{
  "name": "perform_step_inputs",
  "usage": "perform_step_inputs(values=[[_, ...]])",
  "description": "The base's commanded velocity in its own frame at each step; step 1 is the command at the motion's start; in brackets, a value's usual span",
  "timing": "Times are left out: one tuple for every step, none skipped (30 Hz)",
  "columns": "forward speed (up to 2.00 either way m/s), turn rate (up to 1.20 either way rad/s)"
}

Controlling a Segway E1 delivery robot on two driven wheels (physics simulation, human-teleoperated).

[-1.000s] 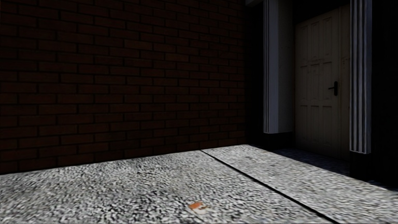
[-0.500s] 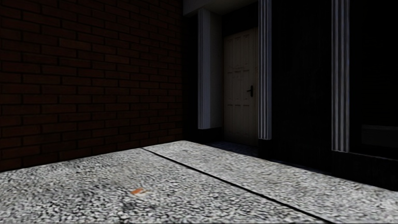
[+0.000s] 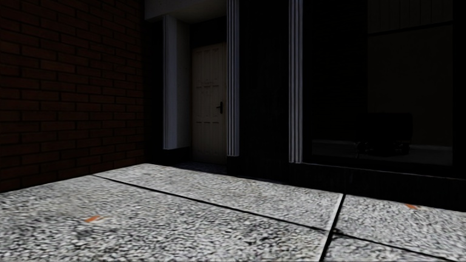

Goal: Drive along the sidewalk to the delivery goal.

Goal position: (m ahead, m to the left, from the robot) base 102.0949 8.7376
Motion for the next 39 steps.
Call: perform_step_inputs(values=[[-0.63,-0.71],[-0.63,-0.71],[-0.63,-0.71],[-0.63,-0.71],[-0.63,-0.71],[-0.63,-0.71],[0.00,-0.32],[0.00,-0.32],[0.00,0.00],[0.00,0.00],[0.00,0.00],[0.00,0.00],[0.00,0.00],[0.00,0.00],[0.00,0.00],[0.00,0.00],[0.00,0.00],[0.00,0.00],[0.00,0.00],[0.00,0.00],[0.00,0.00],[0.00,0.00],[0.00,0.00],[0.00,0.00],[0.00,0.00],[0.00,0.00],[0.00,0.00],[0.00,0.00],[0.00,0.00],[0.00,-0.14],[0.00,-0.14],[0.29,-0.33],[0.66,-0.41],[0.95,-0.53],[0.95,-0.53],[1.06,-0.58],[1.11,-0.64],[1.13,-0.74],[1.13,-0.74]])
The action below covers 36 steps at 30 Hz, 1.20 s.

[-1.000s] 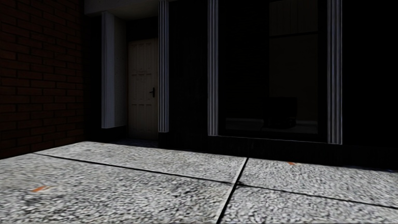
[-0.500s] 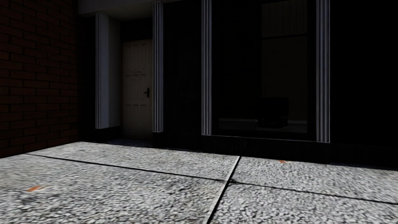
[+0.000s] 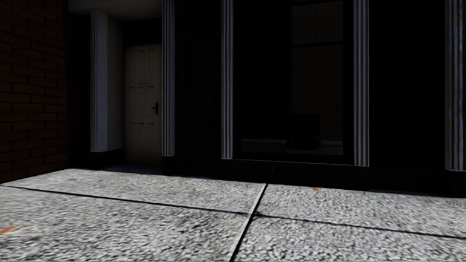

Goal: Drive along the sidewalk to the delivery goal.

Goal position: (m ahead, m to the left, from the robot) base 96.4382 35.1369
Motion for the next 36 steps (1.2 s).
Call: perform_step_inputs(values=[[1.13,-0.81],[1.13,-0.84],[1.13,-0.84],[1.13,-0.84],[1.13,-0.85],[1.14,-0.85],[1.14,-0.85],[1.14,-0.85],[1.14,-0.85],[1.14,-0.85],[1.14,-0.86],[1.14,-0.86],[1.14,-0.90],[1.14,-0.91],[1.14,-0.91],[1.15,-0.92],[1.15,-0.97],[1.16,-1.05],[1.16,-1.05],[1.16,-1.07],[1.16,-1.07],[1.17,-1.07],[1.17,-1.07],[1.18,-1.07],[1.19,-1.07],[1.19,-1.08],[1.19,-1.08],[1.20,-1.08],[1.22,-1.08],[1.24,-1.08],[1.24,-1.08],[1.27,-1.08],[1.29,-1.08],[1.29,-1.08],[1.29,-1.08],[1.31,-1.08]])
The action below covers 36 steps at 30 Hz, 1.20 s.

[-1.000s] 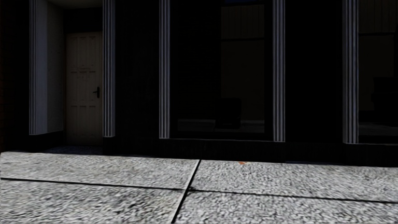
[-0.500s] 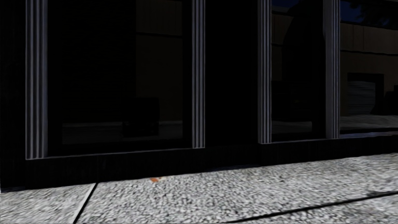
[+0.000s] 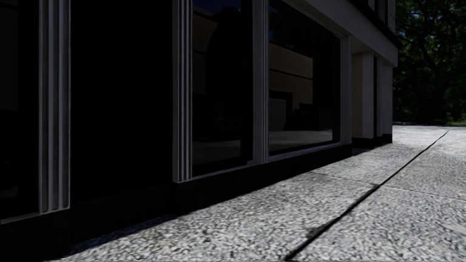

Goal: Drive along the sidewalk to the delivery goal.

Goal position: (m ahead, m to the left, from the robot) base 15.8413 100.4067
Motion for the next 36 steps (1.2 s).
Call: perform_step_inputs(values=[[1.31,-1.07],[1.33,-1.04],[1.33,-1.04],[1.37,-1.04],[1.48,-1.03],[2.00,-1.03],[2.00,-1.03],[2.00,-1.03],[2.00,-1.03],[2.00,-1.03],[2.00,-1.03],[2.00,-1.03],[2.00,-1.03],[2.00,-1.03],[2.00,-1.03],[2.00,-1.03],[2.00,-1.03],[2.00,-1.00],[2.00,-1.00],[2.00,-0.90],[2.00,-0.76],[2.00,-0.01],[2.00,-0.01],[2.00,0.00],[2.00,0.00],[2.00,0.00],[2.00,0.00],[2.00,0.00],[2.00,0.00],[2.00,0.00],[2.00,0.00],[2.00,0.00],[2.00,0.00],[2.00,0.00],[2.00,0.00],[2.00,0.00]])
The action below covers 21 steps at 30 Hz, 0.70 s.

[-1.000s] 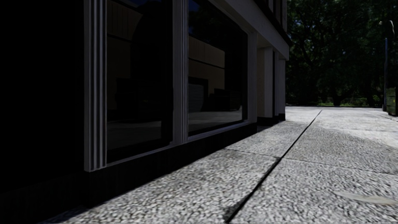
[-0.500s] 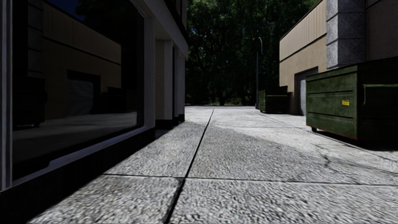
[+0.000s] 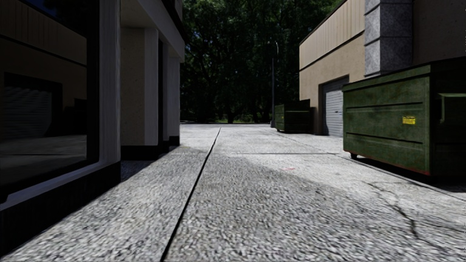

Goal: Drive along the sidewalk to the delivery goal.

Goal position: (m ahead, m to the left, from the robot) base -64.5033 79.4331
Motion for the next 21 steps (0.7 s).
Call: perform_step_inputs(values=[[2.00,0.00],[2.00,0.00],[2.00,0.00],[2.00,0.00],[2.00,0.00],[2.00,0.00],[2.00,0.00],[2.00,0.00],[2.00,0.00],[2.00,0.00],[2.00,0.00],[2.00,0.00],[2.00,0.00],[2.00,0.00],[2.00,0.00],[2.00,0.00],[2.00,0.00],[2.00,0.00],[2.00,0.00],[2.00,0.00],[2.00,0.00]])
